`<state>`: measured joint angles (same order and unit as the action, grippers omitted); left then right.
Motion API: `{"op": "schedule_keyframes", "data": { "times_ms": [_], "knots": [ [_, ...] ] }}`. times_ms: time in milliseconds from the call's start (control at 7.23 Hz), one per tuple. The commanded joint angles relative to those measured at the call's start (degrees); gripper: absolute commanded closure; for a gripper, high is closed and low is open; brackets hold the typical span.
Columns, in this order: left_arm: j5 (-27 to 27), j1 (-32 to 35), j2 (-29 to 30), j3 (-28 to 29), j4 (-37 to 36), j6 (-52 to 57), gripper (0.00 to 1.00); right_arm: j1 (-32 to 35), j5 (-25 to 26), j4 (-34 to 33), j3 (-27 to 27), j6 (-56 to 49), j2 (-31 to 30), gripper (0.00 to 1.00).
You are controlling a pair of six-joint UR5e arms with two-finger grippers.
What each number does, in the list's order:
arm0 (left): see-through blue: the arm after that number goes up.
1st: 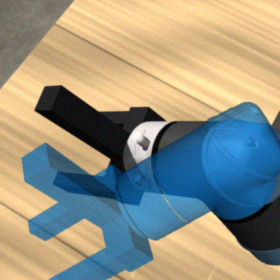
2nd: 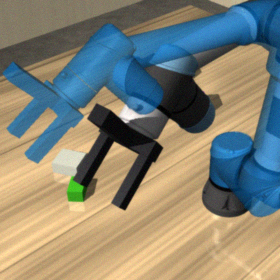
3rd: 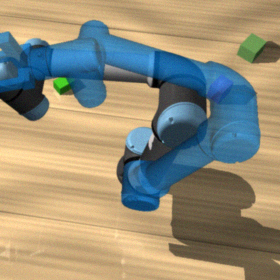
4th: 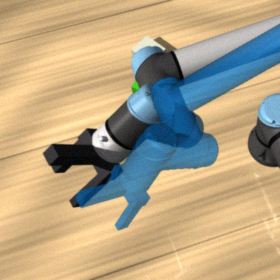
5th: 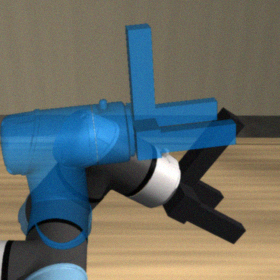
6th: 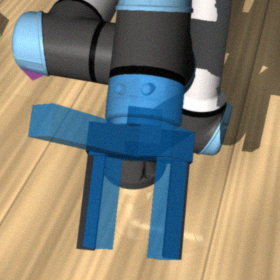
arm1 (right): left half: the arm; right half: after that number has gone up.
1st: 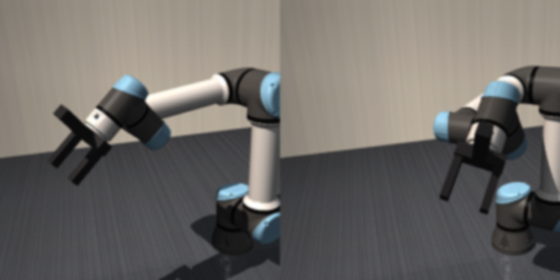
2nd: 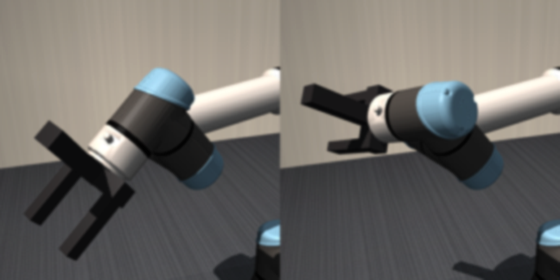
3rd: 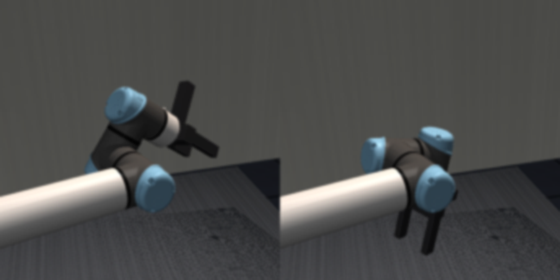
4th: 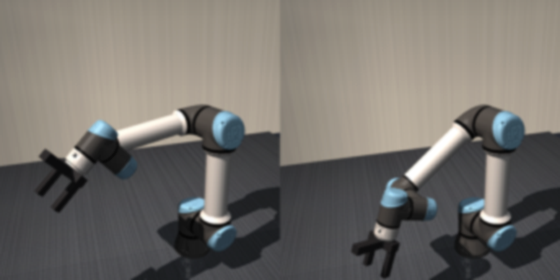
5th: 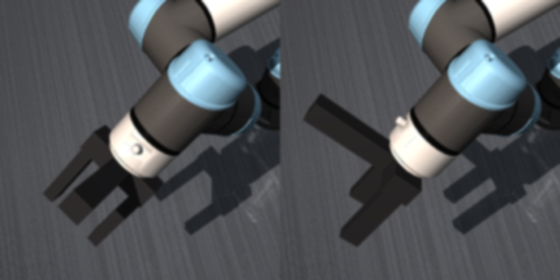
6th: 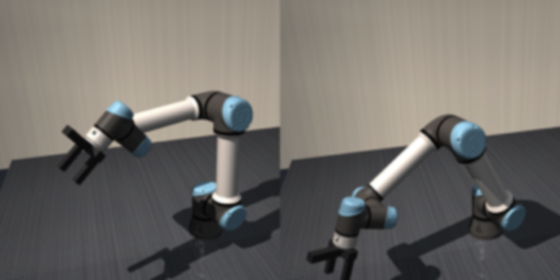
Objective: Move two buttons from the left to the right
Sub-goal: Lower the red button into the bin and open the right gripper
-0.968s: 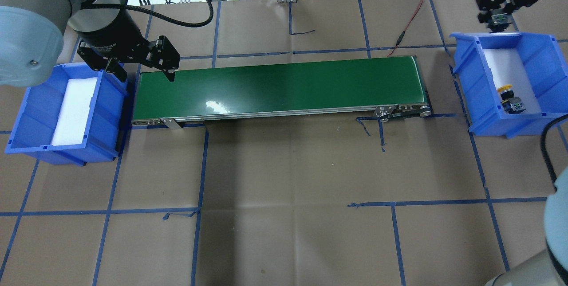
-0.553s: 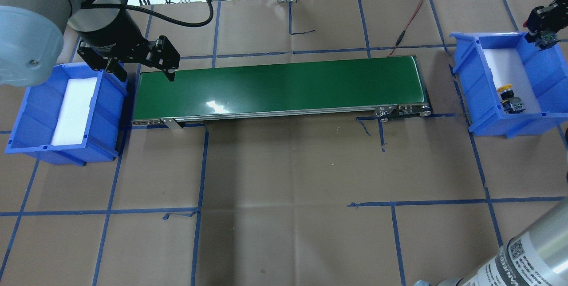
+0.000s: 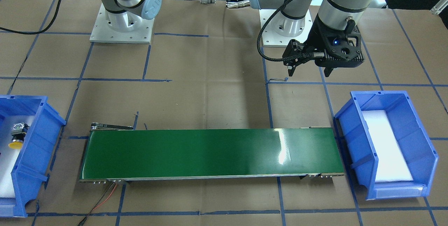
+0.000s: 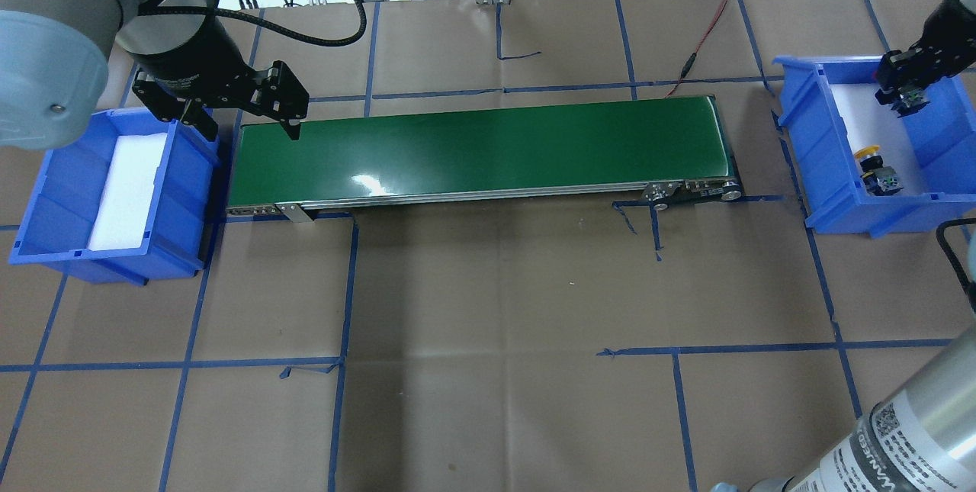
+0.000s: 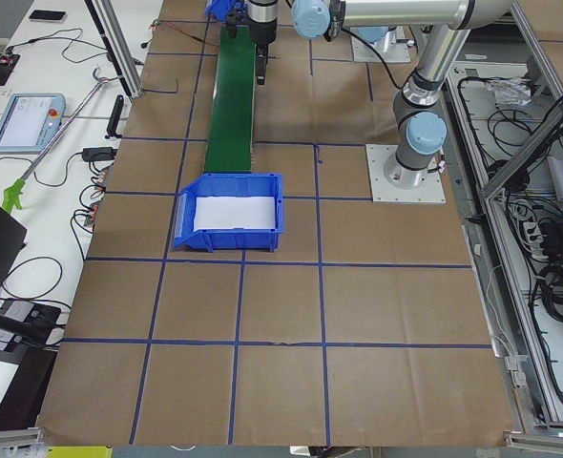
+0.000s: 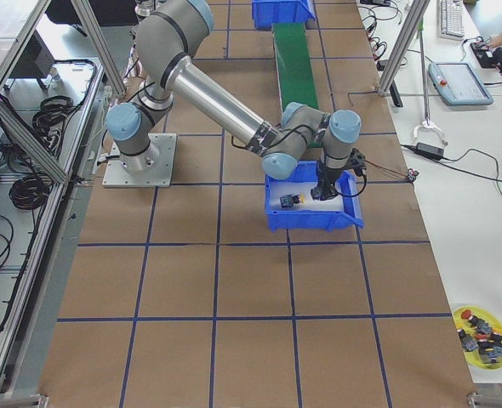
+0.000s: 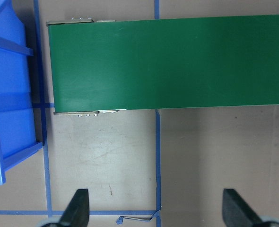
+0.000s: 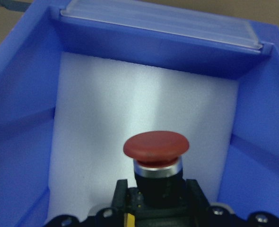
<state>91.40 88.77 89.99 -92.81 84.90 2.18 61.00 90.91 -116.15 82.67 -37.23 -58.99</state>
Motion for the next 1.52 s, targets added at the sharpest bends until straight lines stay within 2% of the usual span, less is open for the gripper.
{"op": "schedule_keyframes", "data": {
  "times_ms": [0, 415, 553, 691, 830, 1106, 1383],
  "knots": [
    [0.0, 0.0, 0.0, 0.0, 0.0, 0.0, 0.0, 0.4, -0.3, -2.7, 0.2, 0.2, 3.1, 0.96],
    [0.0, 0.0, 0.0, 0.0, -0.1, 0.0, 0.0, 2.3, 0.0, -3.9, 0.2, 3.0, 4.9, 0.94],
    [0.0, 0.0, 0.0, 0.0, -0.1, 0.0, 0.0, 2.4, 0.5, -3.8, 0.2, 2.7, 4.9, 0.78],
    [0.0, 0.0, 0.0, 0.0, -0.1, 0.0, 0.0, 2.3, -0.2, -3.8, 0.0, 2.7, 4.7, 0.5],
    [0.0, 0.0, 0.0, 0.0, -0.1, -0.1, 0.0, 2.3, -0.3, -3.3, 0.0, 2.9, 4.3, 0.44],
    [0.0, 0.0, 0.0, 0.0, -0.1, 0.0, 0.0, 2.4, -0.5, -2.9, -0.1, 3.0, 2.8, 0.26],
    [-0.1, 0.0, 0.0, 0.0, -0.2, -0.1, 0.0, 2.5, -0.5, -2.4, -0.1, 3.0, 0.2, 0.14]
  ]
}}
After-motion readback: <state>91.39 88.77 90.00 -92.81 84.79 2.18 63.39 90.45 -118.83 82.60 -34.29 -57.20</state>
